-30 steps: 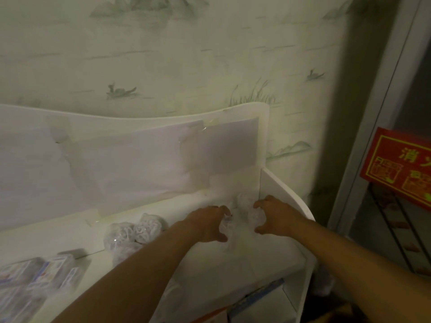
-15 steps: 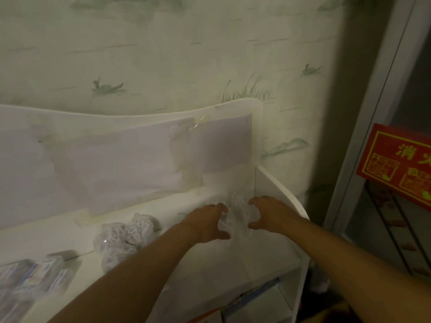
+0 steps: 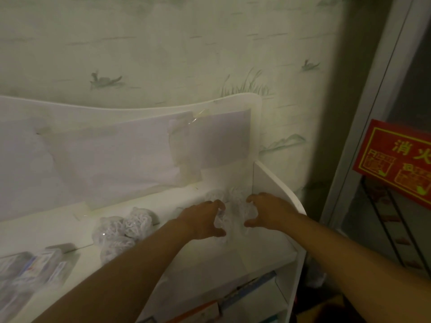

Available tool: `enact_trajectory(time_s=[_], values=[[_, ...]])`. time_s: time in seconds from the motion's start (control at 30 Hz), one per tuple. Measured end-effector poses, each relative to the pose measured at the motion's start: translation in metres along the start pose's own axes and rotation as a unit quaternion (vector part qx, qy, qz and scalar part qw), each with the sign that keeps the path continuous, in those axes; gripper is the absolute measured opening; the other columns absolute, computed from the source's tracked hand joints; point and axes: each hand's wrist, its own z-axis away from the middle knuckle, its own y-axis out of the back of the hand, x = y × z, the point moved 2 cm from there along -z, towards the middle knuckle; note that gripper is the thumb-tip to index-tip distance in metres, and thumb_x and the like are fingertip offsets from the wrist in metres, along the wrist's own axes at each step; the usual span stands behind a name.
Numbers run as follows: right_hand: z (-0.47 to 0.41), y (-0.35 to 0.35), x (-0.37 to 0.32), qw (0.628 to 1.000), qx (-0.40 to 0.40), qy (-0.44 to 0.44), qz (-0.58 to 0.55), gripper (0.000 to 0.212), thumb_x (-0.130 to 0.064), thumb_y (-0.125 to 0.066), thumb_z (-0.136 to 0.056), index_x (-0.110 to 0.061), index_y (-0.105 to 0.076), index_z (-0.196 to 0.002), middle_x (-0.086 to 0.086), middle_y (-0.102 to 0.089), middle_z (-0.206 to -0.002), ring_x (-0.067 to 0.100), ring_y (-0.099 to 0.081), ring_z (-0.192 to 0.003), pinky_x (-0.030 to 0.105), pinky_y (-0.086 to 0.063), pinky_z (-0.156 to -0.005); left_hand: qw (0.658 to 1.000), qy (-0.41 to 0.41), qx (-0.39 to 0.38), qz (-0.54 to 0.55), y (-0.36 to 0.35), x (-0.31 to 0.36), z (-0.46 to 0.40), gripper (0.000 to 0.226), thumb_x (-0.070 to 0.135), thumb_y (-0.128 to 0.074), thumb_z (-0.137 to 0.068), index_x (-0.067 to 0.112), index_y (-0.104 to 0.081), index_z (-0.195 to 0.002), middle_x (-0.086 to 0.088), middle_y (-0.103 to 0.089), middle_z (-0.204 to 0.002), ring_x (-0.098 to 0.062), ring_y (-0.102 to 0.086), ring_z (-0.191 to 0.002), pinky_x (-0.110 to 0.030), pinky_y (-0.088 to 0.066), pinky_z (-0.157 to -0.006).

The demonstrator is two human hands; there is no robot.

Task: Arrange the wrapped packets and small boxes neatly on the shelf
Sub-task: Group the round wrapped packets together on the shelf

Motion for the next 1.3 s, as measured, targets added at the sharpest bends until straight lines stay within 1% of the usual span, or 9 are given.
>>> enact_trajectory(time_s=[0.2,0.33,0.47,0.7,0.8,0.97,1.07,1.2,1.3], values=[[0.001,0.014,-0.01,1.0,0.014,0.012,0.012,0.089,-0.065,-0.068,-0.073,-0.025,-0.033,-0.144,0.004,-0.042,-0.143,0.025,-0.051,-0.122,0.041,-0.047,-0.098,1.0,0.004,-0.019,0.001,0.016,-0.007,0.012,0.081,0.055,-0.072,-0.076,0.033,-0.031,-0.143,0.006,-0.048,-0.138,-0.019,-0.055,-0.115,-0.036,-0.044,-0.1],[-0.002,0.028,-0.035,0.997,0.054,0.049,0.012,0.066,-0.057,-0.06,-0.084,-0.027,-0.039,-0.14,0.002,-0.044,-0.141,0.023,-0.054,-0.118,0.038,-0.048,-0.094,0.999,0.029,-0.008,-0.031,0.041,-0.042,0.024,0.055,0.04,-0.069,-0.084,0.03,-0.046,-0.133,0.008,-0.056,-0.13,-0.015,-0.054,-0.116,-0.028,-0.041,-0.097],[-0.007,0.025,-0.072,0.993,0.061,0.1,0.009,0.05,-0.049,-0.06,-0.087,-0.029,-0.049,-0.131,-0.002,-0.05,-0.133,0.02,-0.053,-0.116,0.036,-0.047,-0.093,0.996,0.064,0.0,-0.061,0.051,-0.08,0.037,0.043,0.036,-0.063,-0.087,0.03,-0.053,-0.129,0.009,-0.058,-0.124,-0.012,-0.055,-0.113,-0.024,-0.041,-0.093],[-0.017,-0.01,-0.122,0.985,0.012,0.173,0.025,0.035,-0.044,-0.055,-0.091,-0.029,-0.056,-0.123,-0.002,-0.057,-0.124,0.018,-0.054,-0.115,0.035,-0.046,-0.094,0.989,0.045,-0.112,-0.087,0.042,-0.101,0.063,0.044,0.042,-0.056,-0.09,0.038,-0.048,-0.133,0.011,-0.048,-0.136,-0.013,-0.049,-0.121,-0.028,-0.041,-0.102],[-0.024,-0.02,-0.133,0.983,0.006,0.181,0.022,0.036,-0.041,-0.056,-0.091,-0.028,-0.055,-0.125,-0.001,-0.056,-0.125,0.02,-0.053,-0.115,0.035,-0.046,-0.095,0.988,0.028,-0.122,-0.09,0.04,-0.109,0.072,0.046,0.039,-0.058,-0.089,0.04,-0.047,-0.133,0.01,-0.046,-0.14,-0.015,-0.048,-0.125,-0.034,-0.041,-0.105],[-0.036,-0.03,-0.15,0.975,0.022,0.21,0.071,0.042,-0.037,-0.06,-0.088,-0.028,-0.054,-0.128,0.001,-0.055,-0.128,0.024,-0.051,-0.118,0.036,-0.042,-0.094,0.99,-0.034,-0.065,-0.117,0.045,-0.113,0.09,0.042,0.03,-0.059,-0.09,0.038,-0.052,-0.13,0.01,-0.049,-0.139,-0.013,-0.05,-0.123,-0.028,-0.042,-0.102],[-0.043,-0.037,-0.161,0.972,0.008,0.225,0.07,0.049,-0.033,-0.063,-0.086,-0.026,-0.051,-0.133,0.002,-0.051,-0.134,0.025,-0.049,-0.121,0.037,-0.045,-0.093,0.988,-0.052,-0.068,-0.126,0.047,-0.108,0.097,0.045,0.03,-0.06,-0.087,0.036,-0.051,-0.131,0.007,-0.051,-0.135,-0.016,-0.052,-0.12,-0.032,-0.044,-0.1],[-0.048,-0.05,-0.175,0.962,-0.02,0.245,0.117,0.059,-0.019,-0.065,-0.084,-0.019,-0.044,-0.139,0.004,-0.044,-0.141,0.028,-0.043,-0.127,0.043,-0.046,-0.095,0.968,-0.059,-0.111,-0.216,0.038,-0.107,0.099,0.059,0.03,-0.065,-0.082,0.036,-0.044,-0.137,0.003,-0.049,-0.137,-0.02,-0.049,-0.124,-0.039,-0.038,-0.105],[-0.054,-0.06,-0.182,0.95,-0.014,0.258,0.174,0.062,-0.015,-0.067,-0.083,-0.016,-0.041,-0.139,0.005,-0.04,-0.145,0.03,-0.037,-0.131,0.045,-0.043,-0.099,0.957,-0.065,-0.096,-0.265,0.029,-0.109,0.094,0.061,0.032,-0.066,-0.084,0.035,-0.04,-0.139,0.002,-0.047,-0.14,-0.022,-0.046,-0.127,-0.041,-0.032,-0.108]])
